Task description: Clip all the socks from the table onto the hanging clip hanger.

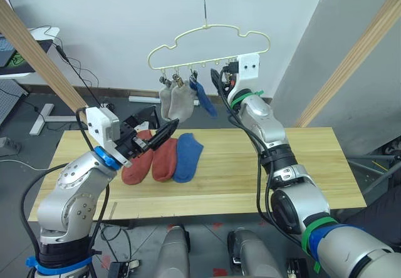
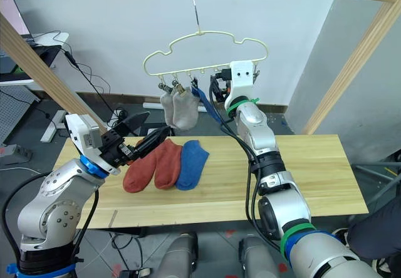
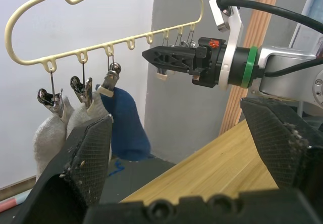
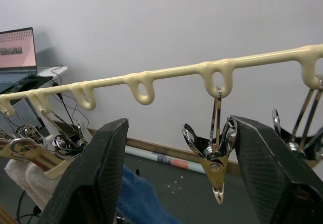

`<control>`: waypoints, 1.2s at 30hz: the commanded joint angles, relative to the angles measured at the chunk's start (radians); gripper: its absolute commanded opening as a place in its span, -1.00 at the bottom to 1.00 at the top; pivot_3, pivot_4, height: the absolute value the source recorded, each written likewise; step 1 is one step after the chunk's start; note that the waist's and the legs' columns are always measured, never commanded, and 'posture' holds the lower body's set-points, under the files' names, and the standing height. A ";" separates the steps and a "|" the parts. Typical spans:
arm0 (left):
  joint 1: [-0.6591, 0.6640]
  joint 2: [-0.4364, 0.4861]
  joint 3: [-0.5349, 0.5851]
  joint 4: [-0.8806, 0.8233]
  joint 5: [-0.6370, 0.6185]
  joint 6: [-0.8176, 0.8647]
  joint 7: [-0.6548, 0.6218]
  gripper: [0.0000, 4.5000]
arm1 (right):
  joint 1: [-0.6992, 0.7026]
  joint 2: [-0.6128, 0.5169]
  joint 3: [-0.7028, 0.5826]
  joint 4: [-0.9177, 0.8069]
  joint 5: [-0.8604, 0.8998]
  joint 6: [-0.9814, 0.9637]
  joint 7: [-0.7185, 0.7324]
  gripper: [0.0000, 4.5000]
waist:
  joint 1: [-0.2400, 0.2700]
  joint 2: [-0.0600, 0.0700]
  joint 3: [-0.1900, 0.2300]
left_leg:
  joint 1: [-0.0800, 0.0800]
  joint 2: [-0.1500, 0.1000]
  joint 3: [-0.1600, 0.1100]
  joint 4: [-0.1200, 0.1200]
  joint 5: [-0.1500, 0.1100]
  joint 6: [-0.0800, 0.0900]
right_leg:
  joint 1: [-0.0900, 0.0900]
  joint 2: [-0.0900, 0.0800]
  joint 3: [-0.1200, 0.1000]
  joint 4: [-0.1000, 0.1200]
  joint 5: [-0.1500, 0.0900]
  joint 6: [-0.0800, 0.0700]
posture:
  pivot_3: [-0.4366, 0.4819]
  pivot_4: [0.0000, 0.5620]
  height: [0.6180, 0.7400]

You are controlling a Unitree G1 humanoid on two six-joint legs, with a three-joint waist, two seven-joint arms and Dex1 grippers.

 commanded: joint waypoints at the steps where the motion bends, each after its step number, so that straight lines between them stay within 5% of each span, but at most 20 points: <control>1: -0.005 -0.003 -0.001 -0.044 -0.010 -0.011 0.006 1.00 | -0.039 0.002 -0.016 -0.004 0.012 -0.034 0.004 0.45 | 0.000 0.000 0.000 | 0.000 0.000 0.000 0.000 0.000 0.000 | 0.000 0.000 0.000 0.000 0.000 0.000 | 0.16 -0.29 1.00; 13: -0.022 -0.001 -0.018 -0.049 0.003 -0.014 0.011 1.00 | -0.048 0.008 -0.021 0.016 0.028 -0.041 0.017 0.45 | 0.000 0.000 0.000 | 0.000 0.000 0.000 0.000 0.000 0.000 | 0.000 0.000 0.000 0.000 0.000 0.000 | 0.16 -0.26 1.00; 20: -0.027 0.002 -0.024 -0.052 -0.005 -0.008 0.022 1.00 | -0.053 0.011 -0.030 0.021 0.032 -0.039 0.018 -0.60 | 0.000 0.000 0.000 | 0.000 0.000 0.000 0.000 0.000 0.000 | 0.000 0.000 0.000 0.000 0.000 0.000 | 0.16 -0.26 1.00; 24: -0.024 -0.003 -0.030 -0.058 -0.003 -0.008 0.028 1.00 | -0.056 0.012 -0.035 0.024 0.035 -0.038 0.020 -0.99 | 0.000 0.000 0.000 | 0.000 0.000 0.000 0.000 0.000 0.000 | 0.000 0.000 0.000 0.000 0.000 0.000 | 0.16 -0.26 1.00; 29: -0.015 -0.002 -0.047 -0.061 0.010 0.001 0.036 1.00 | -0.057 0.011 -0.039 0.025 0.034 -0.033 0.024 -1.00 | 0.000 0.000 0.000 | 0.000 0.000 0.000 0.000 0.000 0.000 | 0.000 0.000 0.000 0.000 0.000 0.000 | 0.16 -0.25 1.00; 36: -0.021 0.074 -0.243 0.141 0.306 -0.034 0.045 1.00 | -0.029 -0.025 -0.031 -0.006 0.021 -0.011 0.048 -1.00 | -0.001 0.001 0.000 | 0.001 0.000 0.001 -0.001 0.000 0.000 | 0.000 0.000 0.001 0.000 0.000 0.000 | 0.11 -0.23 1.00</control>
